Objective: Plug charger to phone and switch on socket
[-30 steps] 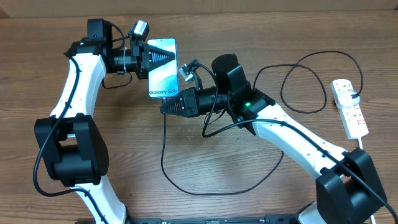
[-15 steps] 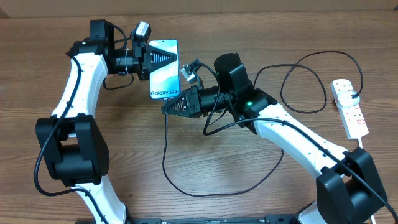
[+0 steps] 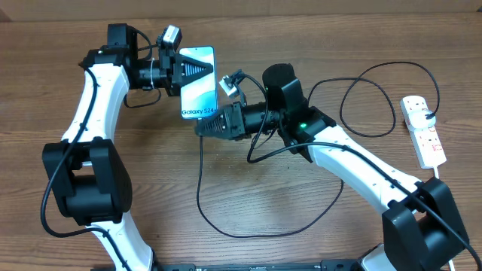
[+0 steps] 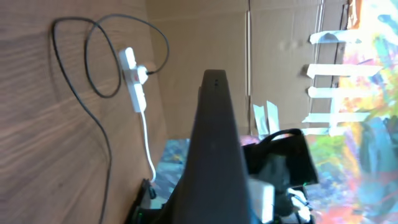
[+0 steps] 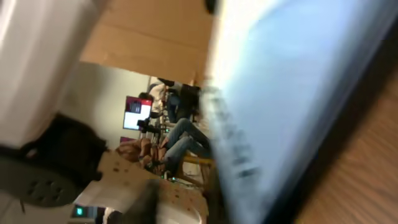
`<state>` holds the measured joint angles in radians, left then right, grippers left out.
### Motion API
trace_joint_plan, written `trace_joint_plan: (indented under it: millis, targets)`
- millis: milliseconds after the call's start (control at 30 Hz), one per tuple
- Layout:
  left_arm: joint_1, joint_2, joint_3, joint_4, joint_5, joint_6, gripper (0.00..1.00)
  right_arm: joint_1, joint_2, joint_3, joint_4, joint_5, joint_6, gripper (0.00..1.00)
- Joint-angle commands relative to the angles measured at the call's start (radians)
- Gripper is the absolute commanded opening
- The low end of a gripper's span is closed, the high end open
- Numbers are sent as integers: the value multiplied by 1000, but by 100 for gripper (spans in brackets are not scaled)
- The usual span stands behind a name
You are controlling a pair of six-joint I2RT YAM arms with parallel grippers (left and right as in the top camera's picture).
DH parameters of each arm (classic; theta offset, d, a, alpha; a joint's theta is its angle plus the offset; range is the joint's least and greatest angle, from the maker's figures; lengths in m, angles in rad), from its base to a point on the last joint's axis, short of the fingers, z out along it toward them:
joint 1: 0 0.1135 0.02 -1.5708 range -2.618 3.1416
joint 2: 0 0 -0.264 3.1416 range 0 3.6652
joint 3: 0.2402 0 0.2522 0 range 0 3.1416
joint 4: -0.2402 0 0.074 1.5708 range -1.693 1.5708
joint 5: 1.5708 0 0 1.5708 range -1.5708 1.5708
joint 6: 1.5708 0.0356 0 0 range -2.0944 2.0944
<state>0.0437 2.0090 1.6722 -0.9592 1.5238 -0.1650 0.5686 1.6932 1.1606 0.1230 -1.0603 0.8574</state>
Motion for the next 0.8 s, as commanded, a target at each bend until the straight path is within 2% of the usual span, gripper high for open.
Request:
trace_joint_plan:
  millis: [0, 333, 367, 433, 500, 767]
  targets:
    - [-39, -2, -2, -31, 47, 39, 4, -71, 5, 32, 90, 177, -16, 100]
    - [-55, -2, -2, -33, 44, 39, 4, -117, 5, 32, 23, 144, -27, 100]
    - [-58, -2, -2, -33, 44, 39, 4, -119, 5, 32, 12, 139, -27, 98]
    - [-66, -2, -2, -31, 44, 39, 4, -119, 5, 32, -20, 139, -27, 81]
    - [-74, -2, -2, -31, 37, 39, 5, -118, 5, 32, -63, 135, -27, 71]
    - [-103, -2, -2, -34, 11, 54, 4, -118, 5, 32, -110, 114, -28, 62]
